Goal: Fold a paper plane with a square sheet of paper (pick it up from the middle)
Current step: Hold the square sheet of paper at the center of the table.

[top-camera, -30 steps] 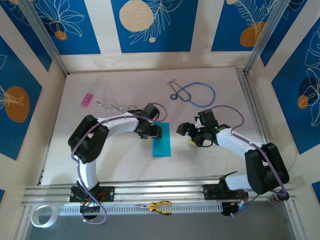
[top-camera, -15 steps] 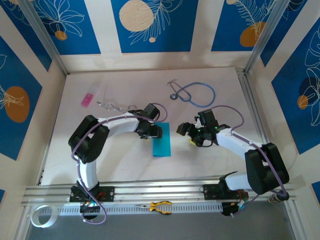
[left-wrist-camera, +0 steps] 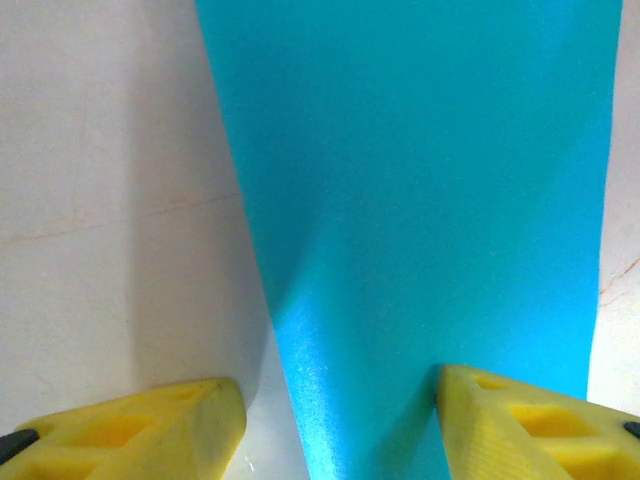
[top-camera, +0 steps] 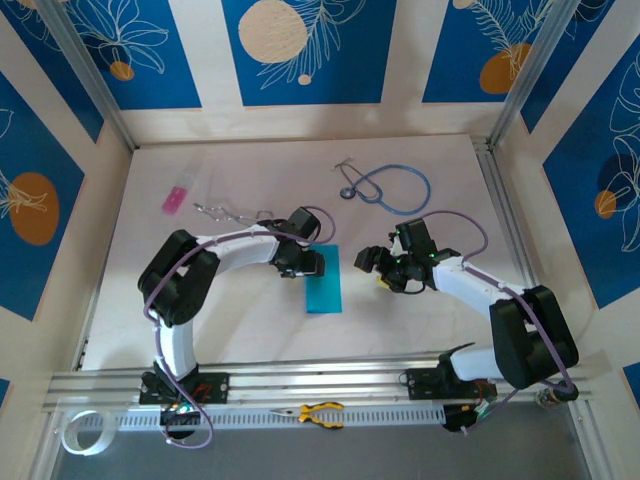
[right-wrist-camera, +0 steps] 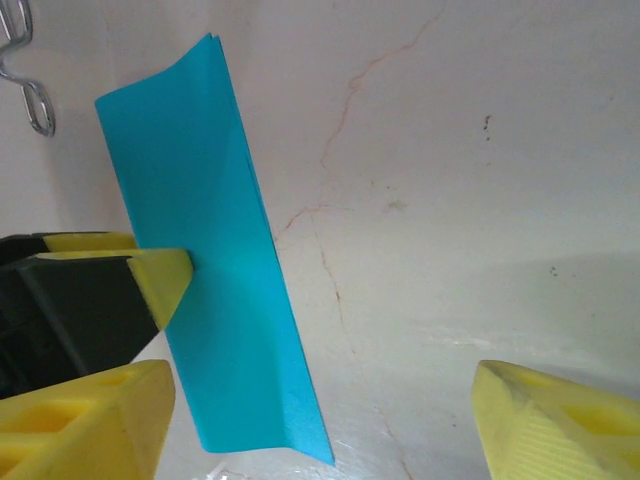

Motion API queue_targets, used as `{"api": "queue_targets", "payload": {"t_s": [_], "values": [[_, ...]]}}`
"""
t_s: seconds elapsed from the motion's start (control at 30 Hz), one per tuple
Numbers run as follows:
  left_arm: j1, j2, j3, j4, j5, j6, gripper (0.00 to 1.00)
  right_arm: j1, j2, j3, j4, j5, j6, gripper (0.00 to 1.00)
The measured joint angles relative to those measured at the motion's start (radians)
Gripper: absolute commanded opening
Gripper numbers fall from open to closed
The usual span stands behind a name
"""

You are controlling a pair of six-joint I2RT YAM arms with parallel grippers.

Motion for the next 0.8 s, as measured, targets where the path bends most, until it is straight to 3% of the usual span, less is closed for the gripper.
{"api": "queue_targets", "payload": {"t_s": [0.8], "values": [[-0.007, 0.013, 0.021, -0.023, -0.006, 0.013, 0.61, 0.005, 0.024, -0.001, 0.033, -0.027, 0.002, 0.73]]}}
